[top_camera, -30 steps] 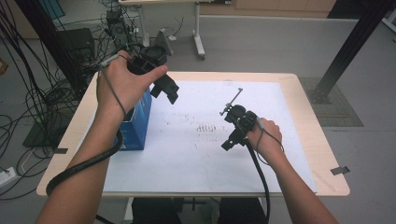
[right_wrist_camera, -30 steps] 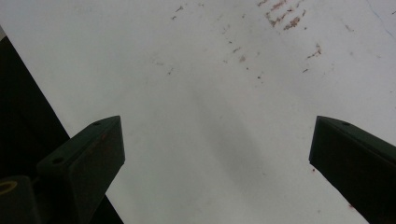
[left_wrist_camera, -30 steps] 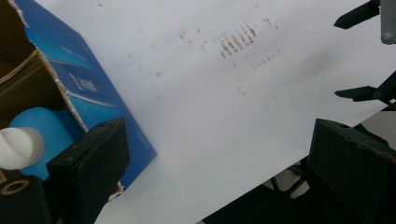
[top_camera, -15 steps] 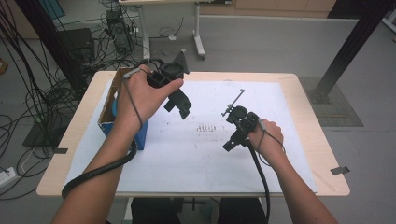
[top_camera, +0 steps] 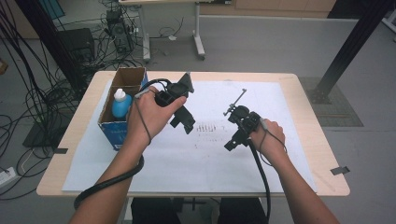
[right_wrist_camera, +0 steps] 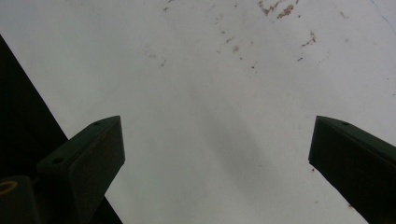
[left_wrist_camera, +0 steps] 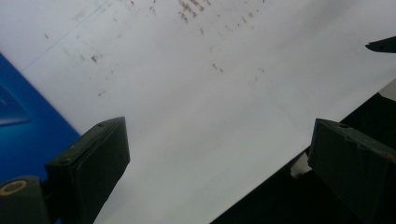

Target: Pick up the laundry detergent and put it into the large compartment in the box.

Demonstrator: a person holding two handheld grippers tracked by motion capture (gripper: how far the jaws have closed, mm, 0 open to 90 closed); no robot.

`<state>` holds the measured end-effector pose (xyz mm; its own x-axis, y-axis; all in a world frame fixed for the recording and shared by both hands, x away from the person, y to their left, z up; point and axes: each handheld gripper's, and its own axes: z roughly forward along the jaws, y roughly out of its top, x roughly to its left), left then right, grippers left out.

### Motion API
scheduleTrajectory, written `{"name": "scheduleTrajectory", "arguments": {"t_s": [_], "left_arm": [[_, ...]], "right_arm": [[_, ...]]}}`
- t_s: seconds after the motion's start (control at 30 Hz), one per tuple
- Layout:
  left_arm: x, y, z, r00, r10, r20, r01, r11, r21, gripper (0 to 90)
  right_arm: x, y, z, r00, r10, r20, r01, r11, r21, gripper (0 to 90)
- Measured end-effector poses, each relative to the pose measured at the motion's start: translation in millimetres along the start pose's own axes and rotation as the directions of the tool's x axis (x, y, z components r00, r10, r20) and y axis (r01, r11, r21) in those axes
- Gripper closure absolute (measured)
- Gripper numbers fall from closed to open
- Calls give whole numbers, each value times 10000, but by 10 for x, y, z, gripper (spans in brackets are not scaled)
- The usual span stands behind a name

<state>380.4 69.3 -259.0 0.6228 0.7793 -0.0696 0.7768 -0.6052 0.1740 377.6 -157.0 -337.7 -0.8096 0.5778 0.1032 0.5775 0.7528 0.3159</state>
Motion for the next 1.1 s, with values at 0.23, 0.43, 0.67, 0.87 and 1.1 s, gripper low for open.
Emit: {"name": "scheduleTrajectory", "arguments": {"t_s": [0.23,0.43,0.67,0.87,1.1], "left_arm": [[47,-109,239,9995,-203,226,211,9990,-399,56],[67,-183,487,9982,-336,493,346,9992,-192,57],[94,-220,600,9966,-449,686,466,9986,-242,57],[101,-219,608,9962,-456,741,475,9986,-245,57],[99,-230,630,9957,-488,791,506,9985,-214,56]], "right_arm": [[-1,8,4,10000,-21,14,21,10000,23,33],[1,21,9,10000,-10,19,9,10000,55,33],[2,25,14,10000,6,26,-6,10000,90,33],[0,30,18,10000,-2,31,2,10000,84,33],[18,29,11,10000,-14,16,14,10000,56,33]]}}
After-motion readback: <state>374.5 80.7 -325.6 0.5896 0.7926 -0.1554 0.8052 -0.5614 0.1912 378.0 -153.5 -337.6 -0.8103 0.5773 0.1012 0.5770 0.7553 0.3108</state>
